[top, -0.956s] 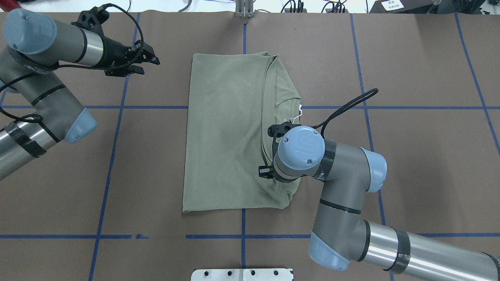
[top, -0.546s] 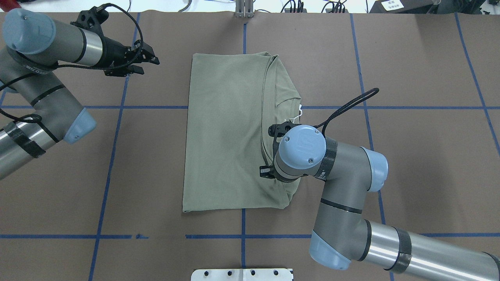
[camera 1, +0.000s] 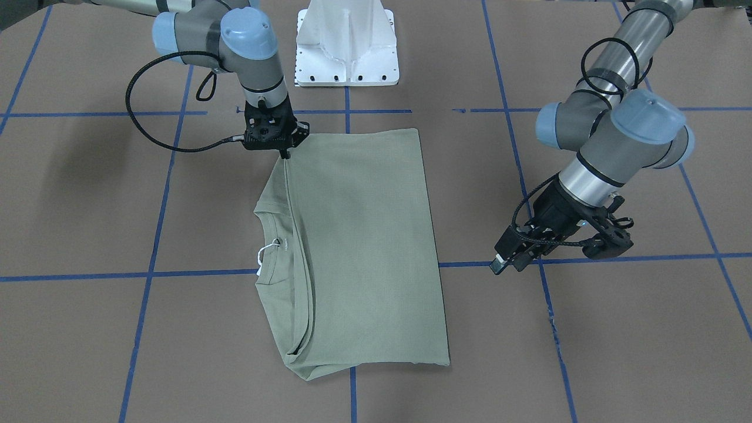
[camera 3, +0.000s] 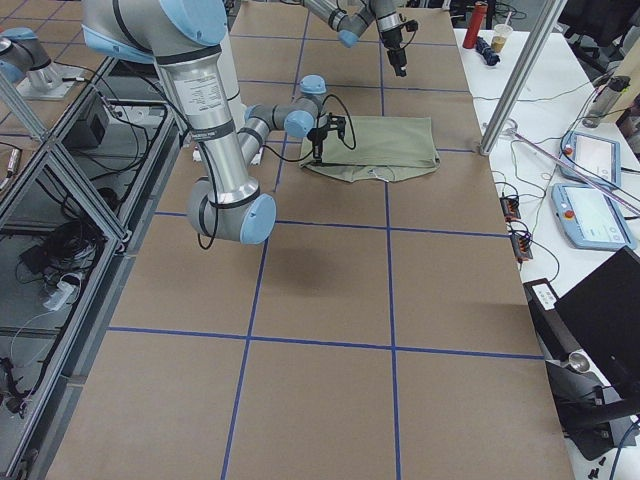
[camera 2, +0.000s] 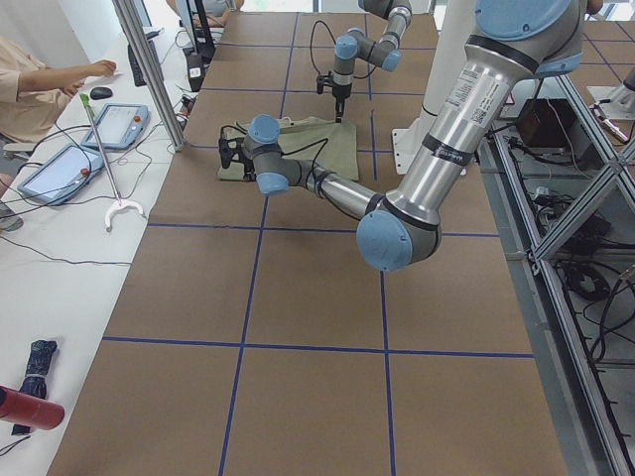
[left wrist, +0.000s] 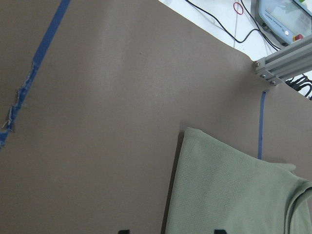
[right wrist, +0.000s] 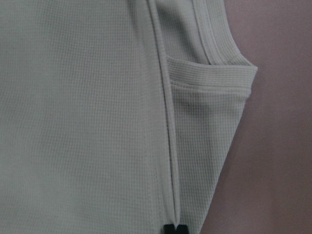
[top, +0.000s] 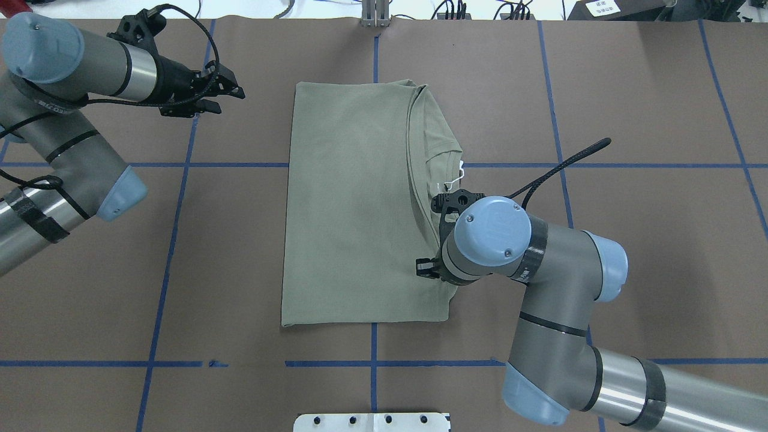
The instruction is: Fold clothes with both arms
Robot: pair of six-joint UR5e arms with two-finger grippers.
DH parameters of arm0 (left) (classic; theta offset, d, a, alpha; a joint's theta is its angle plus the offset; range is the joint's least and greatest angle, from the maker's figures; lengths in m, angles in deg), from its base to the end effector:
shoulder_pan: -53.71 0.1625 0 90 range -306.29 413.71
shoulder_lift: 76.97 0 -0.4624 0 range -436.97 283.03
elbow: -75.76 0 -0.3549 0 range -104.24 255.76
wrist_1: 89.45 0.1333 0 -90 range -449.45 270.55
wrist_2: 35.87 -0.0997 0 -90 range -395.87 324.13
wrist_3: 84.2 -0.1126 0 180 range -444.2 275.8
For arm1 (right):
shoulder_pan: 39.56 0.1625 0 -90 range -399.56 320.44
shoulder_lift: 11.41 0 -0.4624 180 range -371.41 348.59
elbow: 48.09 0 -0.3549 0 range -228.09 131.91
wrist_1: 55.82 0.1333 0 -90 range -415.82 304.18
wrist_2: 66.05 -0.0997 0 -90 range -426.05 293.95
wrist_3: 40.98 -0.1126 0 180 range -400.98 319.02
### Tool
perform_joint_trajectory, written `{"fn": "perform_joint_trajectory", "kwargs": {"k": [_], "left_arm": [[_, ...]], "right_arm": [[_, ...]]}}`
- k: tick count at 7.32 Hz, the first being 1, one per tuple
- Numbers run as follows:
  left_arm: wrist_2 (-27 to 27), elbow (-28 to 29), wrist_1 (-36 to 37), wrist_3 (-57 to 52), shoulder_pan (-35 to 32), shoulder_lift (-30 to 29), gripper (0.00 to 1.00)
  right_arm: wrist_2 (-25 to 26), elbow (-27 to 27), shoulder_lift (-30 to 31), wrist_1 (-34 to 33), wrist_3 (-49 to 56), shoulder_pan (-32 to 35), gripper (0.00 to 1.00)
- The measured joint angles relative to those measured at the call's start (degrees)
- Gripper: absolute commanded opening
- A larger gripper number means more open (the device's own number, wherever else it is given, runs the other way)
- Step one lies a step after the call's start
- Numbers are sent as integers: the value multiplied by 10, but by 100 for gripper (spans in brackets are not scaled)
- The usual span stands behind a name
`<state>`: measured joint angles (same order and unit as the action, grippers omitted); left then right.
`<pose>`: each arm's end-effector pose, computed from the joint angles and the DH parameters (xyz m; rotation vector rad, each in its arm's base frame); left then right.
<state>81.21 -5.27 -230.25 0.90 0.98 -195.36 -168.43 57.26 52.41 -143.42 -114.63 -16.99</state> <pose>0.3481 -0.5929 0.3914 0.2196 1.2574 -0.4304 -0.5286 -0.3379 0.3522 0.0608 -0.7882 0.0200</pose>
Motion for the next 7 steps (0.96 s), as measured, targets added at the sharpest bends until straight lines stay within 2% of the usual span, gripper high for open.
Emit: {"fn": "perform_joint_trajectory", "kwargs": {"k": [1, 2, 3, 4, 6, 7], "left_arm": [[0, 0, 0, 0, 0, 0, 66], [0, -1, 0, 1, 0, 0, 66], [0, -1, 0, 1, 0, 0, 66], [0, -1, 0, 1, 0, 0, 66], [-1, -1, 0, 1, 0, 0, 66], [-1, -1, 0, 1, 0, 0, 66]], "right_arm": [[2, 0, 2, -1, -5, -4, 16], [3, 0, 3, -2, -10, -6, 53], [3, 0, 3, -2, -13, -5, 69], [3, 1, 3, -3, -15, -3, 72], [3, 5, 5, -3, -27, 0, 73], [4, 8, 7, -1, -69, -1, 73]]}}
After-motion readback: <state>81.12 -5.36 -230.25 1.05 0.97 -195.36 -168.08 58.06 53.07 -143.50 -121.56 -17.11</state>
